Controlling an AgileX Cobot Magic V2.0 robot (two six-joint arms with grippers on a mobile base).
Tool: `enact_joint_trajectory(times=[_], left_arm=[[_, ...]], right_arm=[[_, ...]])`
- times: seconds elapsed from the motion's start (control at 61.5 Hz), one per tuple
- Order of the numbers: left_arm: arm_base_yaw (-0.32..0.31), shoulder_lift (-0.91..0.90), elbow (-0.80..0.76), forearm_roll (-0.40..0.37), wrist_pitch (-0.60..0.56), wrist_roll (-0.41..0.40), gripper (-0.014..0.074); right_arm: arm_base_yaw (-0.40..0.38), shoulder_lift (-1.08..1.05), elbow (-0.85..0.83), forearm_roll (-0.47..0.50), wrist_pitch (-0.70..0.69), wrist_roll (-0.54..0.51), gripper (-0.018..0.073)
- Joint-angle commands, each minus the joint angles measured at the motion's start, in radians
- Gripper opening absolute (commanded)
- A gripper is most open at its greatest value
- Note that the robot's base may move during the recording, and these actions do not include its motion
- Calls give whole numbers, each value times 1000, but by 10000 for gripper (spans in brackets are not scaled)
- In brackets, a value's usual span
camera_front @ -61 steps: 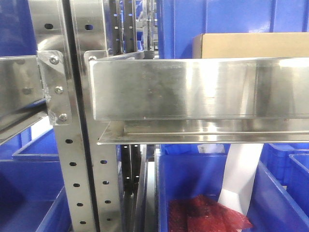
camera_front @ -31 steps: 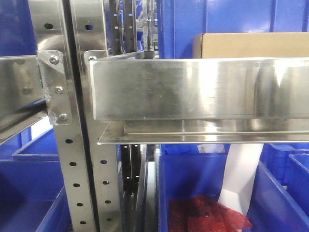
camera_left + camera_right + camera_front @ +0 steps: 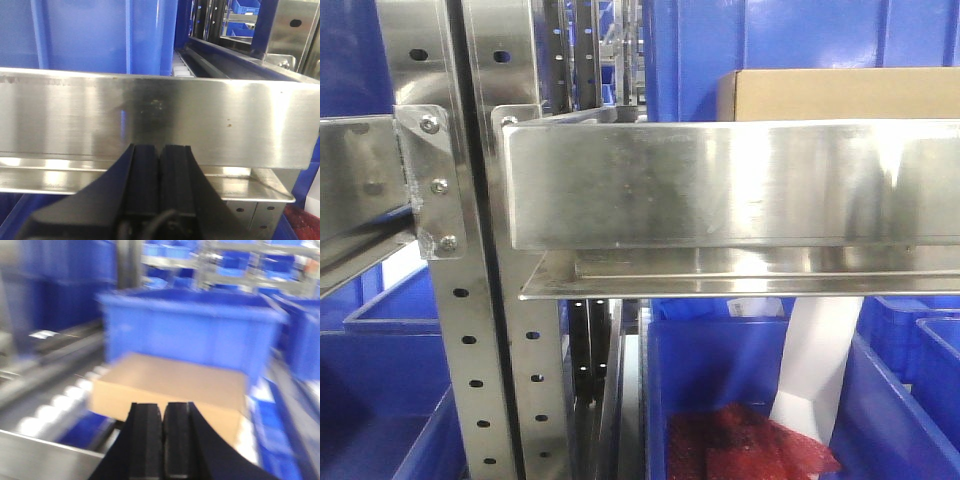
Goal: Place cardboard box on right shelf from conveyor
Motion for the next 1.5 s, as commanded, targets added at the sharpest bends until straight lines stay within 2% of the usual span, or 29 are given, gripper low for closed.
enact_joint_trajectory(times=[0.0, 0.163, 0.456, 0.57, 0.781, 1.481], left_arm=[[-2, -15, 8, -6, -87, 0, -116], [-2, -15, 8, -6, -87, 0, -116], [-2, -15, 8, -6, -87, 0, -116], [-2, -15, 8, -6, -87, 0, -116], [-2, -15, 8, -6, -87, 0, -116], [-2, -15, 8, -6, -87, 0, -116]], right_arm=[[-75, -36, 36, -8, -107, 16, 67], [-173, -171, 227, -8, -235, 34, 67], [-181, -312, 549, -71, -475, 42, 67], [-181, -312, 549, -69, -427, 47, 67], [-181, -312, 549, -35, -427, 48, 67], [-181, -312, 549, -35, -427, 48, 67]])
